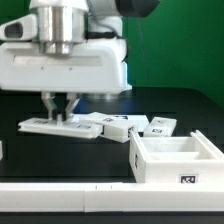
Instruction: Assemble cabinet
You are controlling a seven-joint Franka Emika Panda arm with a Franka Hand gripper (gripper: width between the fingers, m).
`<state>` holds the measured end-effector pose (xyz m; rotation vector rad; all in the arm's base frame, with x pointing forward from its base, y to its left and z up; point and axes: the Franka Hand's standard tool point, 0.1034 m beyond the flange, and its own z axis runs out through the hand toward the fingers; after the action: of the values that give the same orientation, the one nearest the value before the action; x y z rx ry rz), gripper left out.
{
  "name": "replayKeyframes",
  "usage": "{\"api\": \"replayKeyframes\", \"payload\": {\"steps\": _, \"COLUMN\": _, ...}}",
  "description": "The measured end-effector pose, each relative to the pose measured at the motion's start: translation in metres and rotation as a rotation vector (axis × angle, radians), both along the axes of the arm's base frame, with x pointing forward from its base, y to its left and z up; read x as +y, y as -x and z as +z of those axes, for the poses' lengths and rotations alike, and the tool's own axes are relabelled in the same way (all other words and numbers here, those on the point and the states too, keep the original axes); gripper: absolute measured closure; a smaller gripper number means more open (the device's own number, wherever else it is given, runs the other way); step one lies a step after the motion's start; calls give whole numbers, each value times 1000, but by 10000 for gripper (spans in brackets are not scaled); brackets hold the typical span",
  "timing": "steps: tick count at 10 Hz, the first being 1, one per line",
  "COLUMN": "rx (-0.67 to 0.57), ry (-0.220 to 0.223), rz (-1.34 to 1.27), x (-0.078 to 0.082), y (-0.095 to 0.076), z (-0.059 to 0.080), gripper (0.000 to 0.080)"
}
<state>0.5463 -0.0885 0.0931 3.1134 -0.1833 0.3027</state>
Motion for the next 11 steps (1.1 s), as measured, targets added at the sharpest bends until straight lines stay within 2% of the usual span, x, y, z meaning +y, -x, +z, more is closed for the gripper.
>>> {"api": "replayKeyframes", "payload": {"steps": 1, "rx": -34, "ry": 31, "rz": 113, "x": 15, "y": 8, "z": 5, "gripper": 735}}
{"api": "replayKeyframes", "payload": {"steps": 2, "rx": -29, "ry": 44, "rz": 191, "x": 21, "y": 15, "z": 5, "gripper": 735}}
{"api": "replayKeyframes", "payload": {"steps": 4, "rx": -22, "ry": 76, "rz": 294, "x": 14, "y": 13, "z": 4, "gripper": 735}}
{"api": "replayKeyframes", "payload": {"steps": 6, "rx": -18, "ry": 115, "rz": 433, "x": 20, "y": 12, "z": 5, "gripper": 735}}
{"api": "replayKeyframes", "payload": {"steps": 9, "rx": -25, "ry": 183, "rz": 816, "x": 96, "y": 5, "z": 10, "gripper": 735}}
{"api": "replayKeyframes", "payload": {"steps": 10, "rx": -42, "ry": 210, "rz": 894, "x": 112, "y": 6, "z": 13, "gripper": 735}}
{"api": "replayKeyframes", "payload": {"steps": 11, "rx": -71, "ry": 233, "rz": 935, "x": 113, "y": 12, "z": 17, "gripper": 735}}
